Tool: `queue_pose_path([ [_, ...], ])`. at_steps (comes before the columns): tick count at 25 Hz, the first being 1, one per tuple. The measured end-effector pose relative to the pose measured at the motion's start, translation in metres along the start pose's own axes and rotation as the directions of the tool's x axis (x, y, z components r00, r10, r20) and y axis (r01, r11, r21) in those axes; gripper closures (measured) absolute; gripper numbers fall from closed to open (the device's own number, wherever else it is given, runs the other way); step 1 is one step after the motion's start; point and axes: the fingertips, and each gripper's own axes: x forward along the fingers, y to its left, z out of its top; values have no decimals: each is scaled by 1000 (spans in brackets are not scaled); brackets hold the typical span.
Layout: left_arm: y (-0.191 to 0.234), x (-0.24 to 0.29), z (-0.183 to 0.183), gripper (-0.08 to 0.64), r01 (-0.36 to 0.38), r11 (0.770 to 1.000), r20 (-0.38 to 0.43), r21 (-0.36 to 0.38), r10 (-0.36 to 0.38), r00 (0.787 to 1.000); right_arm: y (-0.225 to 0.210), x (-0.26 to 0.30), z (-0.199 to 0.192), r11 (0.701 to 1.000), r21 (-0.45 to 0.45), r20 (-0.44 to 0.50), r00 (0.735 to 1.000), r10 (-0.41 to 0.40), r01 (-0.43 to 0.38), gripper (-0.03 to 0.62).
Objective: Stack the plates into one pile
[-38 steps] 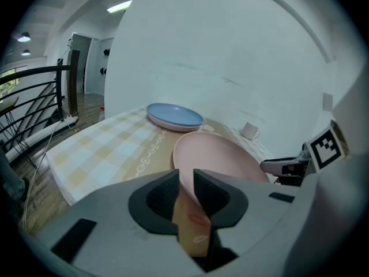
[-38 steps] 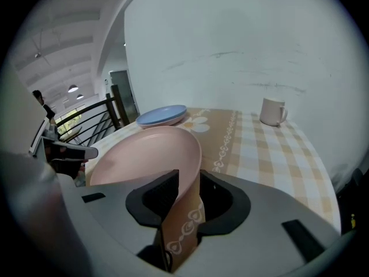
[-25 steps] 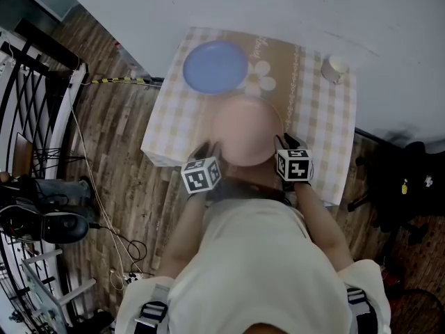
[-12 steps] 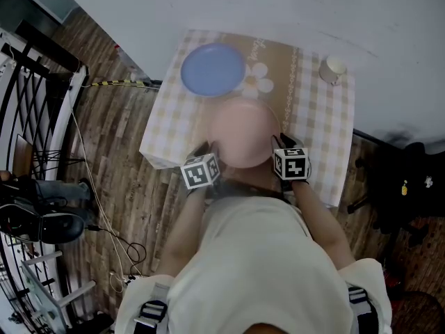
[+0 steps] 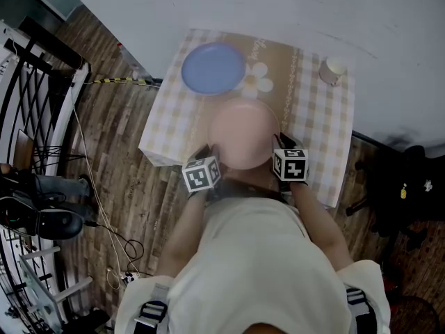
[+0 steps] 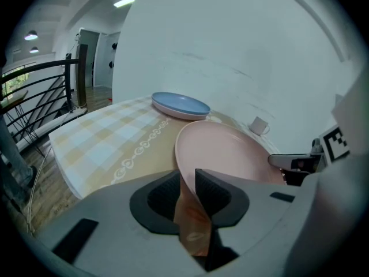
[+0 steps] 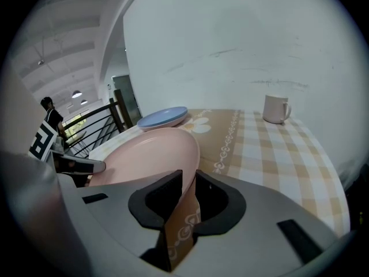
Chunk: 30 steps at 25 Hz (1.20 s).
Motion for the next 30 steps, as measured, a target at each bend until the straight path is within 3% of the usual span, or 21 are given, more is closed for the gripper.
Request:
queue_pose_path([
  [17,0,-25,2,488,-17,998,59,-58,20,998,14,-19,24,999,-3,83,996,41,-41,537],
  [21,9,-32,12,491,-12,996,83,-92,19,996,25,-18,34,999,-7,98,994,53,-53,537],
  [30,34,-32,43,492,3,996,116,-91,8,993,48,-5,58,999,1,129,990,50,-51,536],
])
